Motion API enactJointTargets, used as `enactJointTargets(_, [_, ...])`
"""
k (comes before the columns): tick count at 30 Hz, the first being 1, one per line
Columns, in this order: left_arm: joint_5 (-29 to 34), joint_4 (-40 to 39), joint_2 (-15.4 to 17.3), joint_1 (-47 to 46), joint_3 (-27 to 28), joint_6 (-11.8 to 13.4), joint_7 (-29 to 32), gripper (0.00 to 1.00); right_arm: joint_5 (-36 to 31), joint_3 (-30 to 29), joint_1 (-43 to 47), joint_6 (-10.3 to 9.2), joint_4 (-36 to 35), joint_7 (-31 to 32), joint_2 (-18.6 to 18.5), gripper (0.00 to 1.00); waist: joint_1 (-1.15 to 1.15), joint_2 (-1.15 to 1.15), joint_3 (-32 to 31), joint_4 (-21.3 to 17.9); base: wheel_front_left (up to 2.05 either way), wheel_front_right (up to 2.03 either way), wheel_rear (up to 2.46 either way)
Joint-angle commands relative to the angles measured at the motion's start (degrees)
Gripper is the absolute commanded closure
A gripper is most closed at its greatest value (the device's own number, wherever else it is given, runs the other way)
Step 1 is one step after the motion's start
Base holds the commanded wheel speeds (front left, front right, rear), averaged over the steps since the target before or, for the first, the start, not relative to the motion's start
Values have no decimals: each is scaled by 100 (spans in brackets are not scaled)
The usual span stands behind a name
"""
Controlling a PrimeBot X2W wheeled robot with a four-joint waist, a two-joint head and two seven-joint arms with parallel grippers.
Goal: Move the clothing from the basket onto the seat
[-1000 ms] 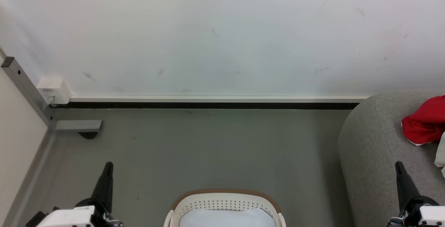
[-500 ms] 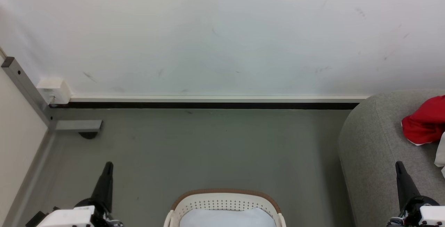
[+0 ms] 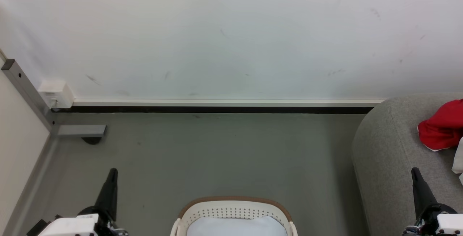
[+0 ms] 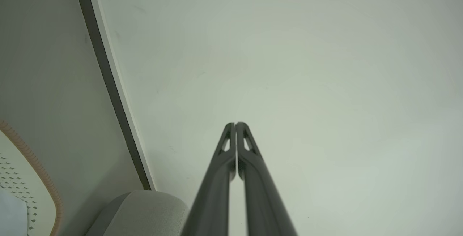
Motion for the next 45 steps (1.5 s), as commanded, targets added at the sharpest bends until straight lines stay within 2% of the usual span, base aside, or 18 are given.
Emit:
enactJointTargets(1, [-68, -6, 38, -35, 8, -24, 26, 100, -26, -12, -73, -12, -28, 5, 3, 100, 0, 0, 0, 0, 0, 0, 0])
enactJointTargets(45, [-69, -7, 38, -34, 6, -24, 25, 100, -51, -41, -75, -12, -26, 34, 22, 100, 0, 0, 0, 0, 0, 0, 0])
